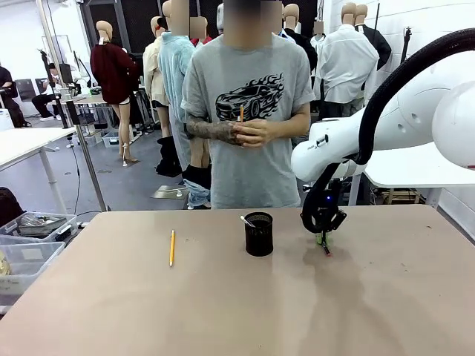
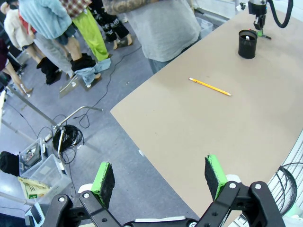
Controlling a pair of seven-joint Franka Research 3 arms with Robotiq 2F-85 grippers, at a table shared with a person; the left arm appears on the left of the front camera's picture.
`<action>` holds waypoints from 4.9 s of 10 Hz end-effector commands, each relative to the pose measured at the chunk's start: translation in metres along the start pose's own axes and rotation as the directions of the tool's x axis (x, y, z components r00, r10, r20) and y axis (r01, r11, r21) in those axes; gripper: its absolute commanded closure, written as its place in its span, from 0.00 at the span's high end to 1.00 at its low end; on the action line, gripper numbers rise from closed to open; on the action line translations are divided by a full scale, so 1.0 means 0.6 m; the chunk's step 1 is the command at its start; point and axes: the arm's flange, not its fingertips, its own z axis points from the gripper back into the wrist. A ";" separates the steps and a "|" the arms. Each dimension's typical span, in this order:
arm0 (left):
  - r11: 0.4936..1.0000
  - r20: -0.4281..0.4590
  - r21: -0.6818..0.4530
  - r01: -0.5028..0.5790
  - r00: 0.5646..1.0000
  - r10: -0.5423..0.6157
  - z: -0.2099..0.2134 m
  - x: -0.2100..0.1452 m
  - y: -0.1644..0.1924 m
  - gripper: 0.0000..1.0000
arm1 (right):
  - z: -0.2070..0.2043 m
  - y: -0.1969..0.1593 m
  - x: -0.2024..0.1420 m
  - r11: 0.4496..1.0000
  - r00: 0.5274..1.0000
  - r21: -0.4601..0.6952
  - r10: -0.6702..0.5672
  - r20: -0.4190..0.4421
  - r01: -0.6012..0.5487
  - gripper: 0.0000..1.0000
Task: Place the pens into the pen holder.
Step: Pick up a writing instrument from the table and place it into the Pen holder.
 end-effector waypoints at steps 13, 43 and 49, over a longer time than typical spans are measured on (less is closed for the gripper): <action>1.000 0.007 0.004 -0.002 1.000 0.002 -0.001 0.000 0.001 1.00 | 0.084 -0.198 -0.062 0.136 0.076 -0.006 0.589 0.805 -0.991 0.00; 1.000 0.007 0.004 -0.002 1.000 0.002 -0.001 0.000 0.001 1.00 | 0.134 0.077 0.126 -0.482 -0.232 -0.051 0.324 0.917 -0.875 0.00; 1.000 0.007 0.004 -0.002 1.000 0.002 -0.001 0.000 0.001 1.00 | 0.075 0.084 0.131 -0.488 -0.159 0.044 0.368 0.916 -0.872 0.00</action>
